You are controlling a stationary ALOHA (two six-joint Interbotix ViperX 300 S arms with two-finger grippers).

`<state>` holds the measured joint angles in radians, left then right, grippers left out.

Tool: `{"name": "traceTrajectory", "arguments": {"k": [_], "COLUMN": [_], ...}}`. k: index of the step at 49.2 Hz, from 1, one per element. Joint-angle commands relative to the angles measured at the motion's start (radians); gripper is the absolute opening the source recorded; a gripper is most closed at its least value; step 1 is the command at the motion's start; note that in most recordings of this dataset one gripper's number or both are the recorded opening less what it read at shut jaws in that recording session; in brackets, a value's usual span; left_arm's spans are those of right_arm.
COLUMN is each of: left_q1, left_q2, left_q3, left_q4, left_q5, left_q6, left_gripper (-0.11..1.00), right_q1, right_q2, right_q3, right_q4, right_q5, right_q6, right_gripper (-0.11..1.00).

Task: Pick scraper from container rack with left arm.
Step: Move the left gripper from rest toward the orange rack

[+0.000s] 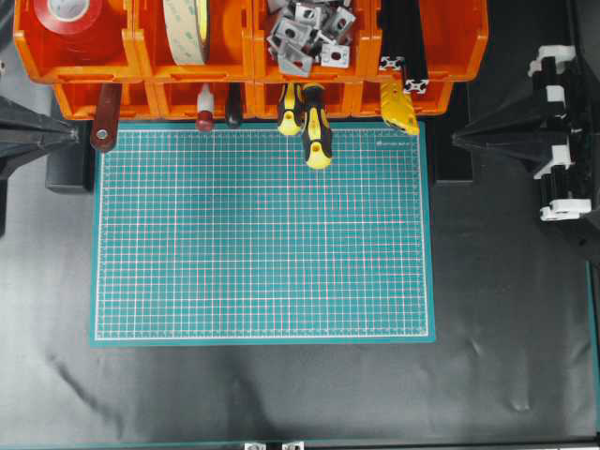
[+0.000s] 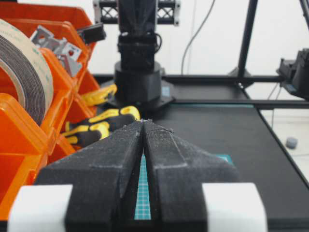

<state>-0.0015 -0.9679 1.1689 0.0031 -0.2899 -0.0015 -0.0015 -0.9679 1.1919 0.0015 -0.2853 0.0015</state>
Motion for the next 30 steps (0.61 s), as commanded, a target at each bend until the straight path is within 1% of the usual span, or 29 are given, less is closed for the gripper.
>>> {"name": "traceTrajectory", "arguments": {"k": [1, 3, 4, 5, 9, 23, 26, 30], "left_q1": [-0.003, -0.003, -0.003, -0.003, -0.014, -0.074, -0.101, -0.158], "left_q2": [0.008, 0.012, 0.015, 0.018, 0.025, 0.081, 0.109, 0.163], "left_q3": [-0.087, -0.127, -0.163, -0.184, -0.264, -0.454, -0.502, -0.571], "left_q4": [0.040, 0.041, 0.043, 0.043, 0.046, 0.058, 0.064, 0.083], "left_q5": [0.106, 0.199, 0.276, 0.327, 0.494, 0.899, 1.000, 1.150], "left_q6": [-0.020, -0.020, -0.021, -0.021, -0.009, 0.020, 0.031, 0.037], "left_gripper": [0.06, 0.04, 0.02, 0.00, 0.00, 0.00, 0.00, 0.00], "right_q1": [0.005, 0.008, 0.008, 0.008, 0.009, 0.008, 0.008, 0.008], "right_q2": [0.008, 0.008, 0.006, 0.006, 0.006, 0.005, 0.005, 0.005], "right_q3": [-0.034, -0.034, -0.034, -0.034, -0.034, -0.034, -0.034, -0.035], "right_q4": [0.003, 0.008, 0.011, 0.014, 0.015, 0.015, 0.015, 0.015], "right_q5": [-0.017, -0.017, -0.017, -0.018, -0.017, -0.017, -0.017, -0.014], "right_q6": [0.009, 0.011, 0.014, 0.017, 0.029, 0.041, 0.041, 0.043], "right_gripper": [0.02, 0.01, 0.01, 0.01, 0.01, 0.01, 0.01, 0.01]}}
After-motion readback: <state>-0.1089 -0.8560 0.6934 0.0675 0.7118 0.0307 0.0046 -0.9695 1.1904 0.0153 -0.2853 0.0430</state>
